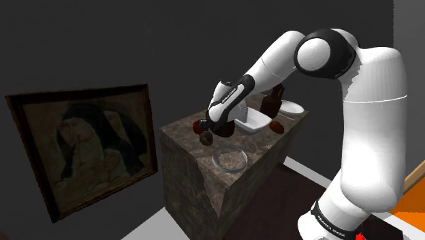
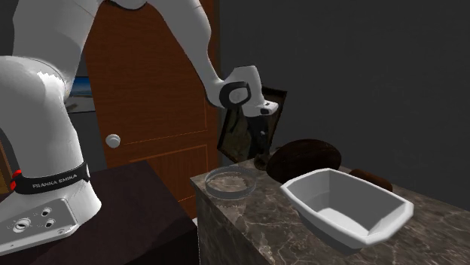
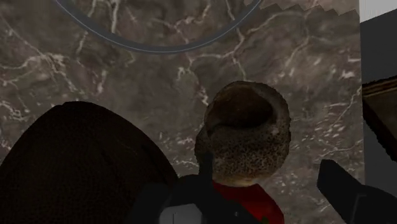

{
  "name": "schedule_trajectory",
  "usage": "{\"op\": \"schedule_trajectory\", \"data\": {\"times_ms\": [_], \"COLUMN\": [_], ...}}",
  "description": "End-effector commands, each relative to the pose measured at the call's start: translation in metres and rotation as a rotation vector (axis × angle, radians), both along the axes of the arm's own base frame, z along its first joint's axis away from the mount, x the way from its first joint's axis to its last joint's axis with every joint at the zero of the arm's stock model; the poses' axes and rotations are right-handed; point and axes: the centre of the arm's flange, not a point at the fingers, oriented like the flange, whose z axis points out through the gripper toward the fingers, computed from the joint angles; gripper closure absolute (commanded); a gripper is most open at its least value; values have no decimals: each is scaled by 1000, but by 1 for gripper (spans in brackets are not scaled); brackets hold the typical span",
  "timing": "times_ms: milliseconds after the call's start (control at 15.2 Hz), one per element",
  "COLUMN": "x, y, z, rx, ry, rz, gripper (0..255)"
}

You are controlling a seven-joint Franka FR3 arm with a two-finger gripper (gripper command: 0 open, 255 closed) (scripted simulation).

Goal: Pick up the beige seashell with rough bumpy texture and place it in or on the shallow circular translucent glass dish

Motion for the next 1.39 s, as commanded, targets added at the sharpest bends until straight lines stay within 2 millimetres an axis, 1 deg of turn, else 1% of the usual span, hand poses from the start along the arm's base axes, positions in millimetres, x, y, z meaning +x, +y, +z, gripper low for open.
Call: {"op": "schedule_trajectory", "data": {"times_ms": [0,66,132,528,594,1122,1188,1320], "x": [8,13,13,17,18,18,18,18], "y": [54,80,81,71,69,69,69,69], "z": [0,-5,-5,-35,-43,-43,-43,-43], "rx": [-176,-268,-273,-273,-273,-273,-273,-273], "ry": [105,164,167,167,167,167,167,167], "rz": [-19,-24,-24,-24,-24,-24,-24,-24], "gripper": [0,0,0,0,0,0,255,255]}}
